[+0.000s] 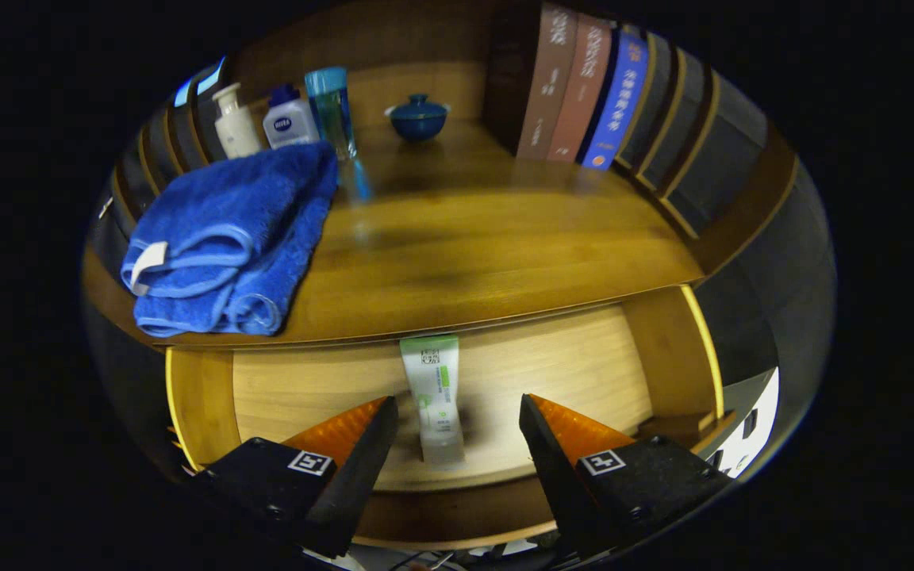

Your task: Pull open the drawer, take out the items inside it, and place them on the countertop above the cabinet.

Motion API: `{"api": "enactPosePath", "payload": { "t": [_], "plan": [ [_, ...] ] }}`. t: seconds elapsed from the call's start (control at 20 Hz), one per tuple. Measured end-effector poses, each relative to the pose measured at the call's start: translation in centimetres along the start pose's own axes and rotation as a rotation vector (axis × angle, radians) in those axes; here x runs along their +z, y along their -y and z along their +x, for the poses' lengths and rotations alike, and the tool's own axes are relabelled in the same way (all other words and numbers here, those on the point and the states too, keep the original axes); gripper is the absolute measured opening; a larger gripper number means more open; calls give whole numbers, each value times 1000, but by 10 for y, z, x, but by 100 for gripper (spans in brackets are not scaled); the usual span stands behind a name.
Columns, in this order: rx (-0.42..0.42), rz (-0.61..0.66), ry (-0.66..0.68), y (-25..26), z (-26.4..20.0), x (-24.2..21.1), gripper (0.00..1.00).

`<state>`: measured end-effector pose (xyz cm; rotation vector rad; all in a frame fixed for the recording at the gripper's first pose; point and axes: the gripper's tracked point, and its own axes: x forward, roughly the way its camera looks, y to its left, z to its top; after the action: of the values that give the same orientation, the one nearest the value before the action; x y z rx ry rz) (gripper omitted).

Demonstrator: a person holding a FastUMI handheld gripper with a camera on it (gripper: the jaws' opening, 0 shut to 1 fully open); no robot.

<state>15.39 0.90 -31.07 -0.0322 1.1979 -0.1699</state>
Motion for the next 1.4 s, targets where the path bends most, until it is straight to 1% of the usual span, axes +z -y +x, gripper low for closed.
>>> {"api": "enactPosePath", "payload": {
  "t": [0.1, 0.2, 0.35, 0.45, 0.55, 0.65, 0.75, 0.9, 1.2, 1.4],
  "plan": [
    [32, -14, -48, -10, 25, -5, 96],
    [59, -16, -70, -15, 42, -11, 94],
    [71, -16, -101, -19, 61, -14, 78],
    [106, 7, -121, -23, 66, -24, 67],
    [101, 16, -130, -24, 67, -25, 57],
    [93, 2, -135, -25, 62, -24, 49],
    [87, -13, -144, -25, 54, -26, 33],
    [65, -20, -153, -21, 38, -28, 32],
    [-16, -82, -161, -6, -11, -25, 32],
    [-5, -70, -114, -7, -44, -11, 32]
  ]
}}
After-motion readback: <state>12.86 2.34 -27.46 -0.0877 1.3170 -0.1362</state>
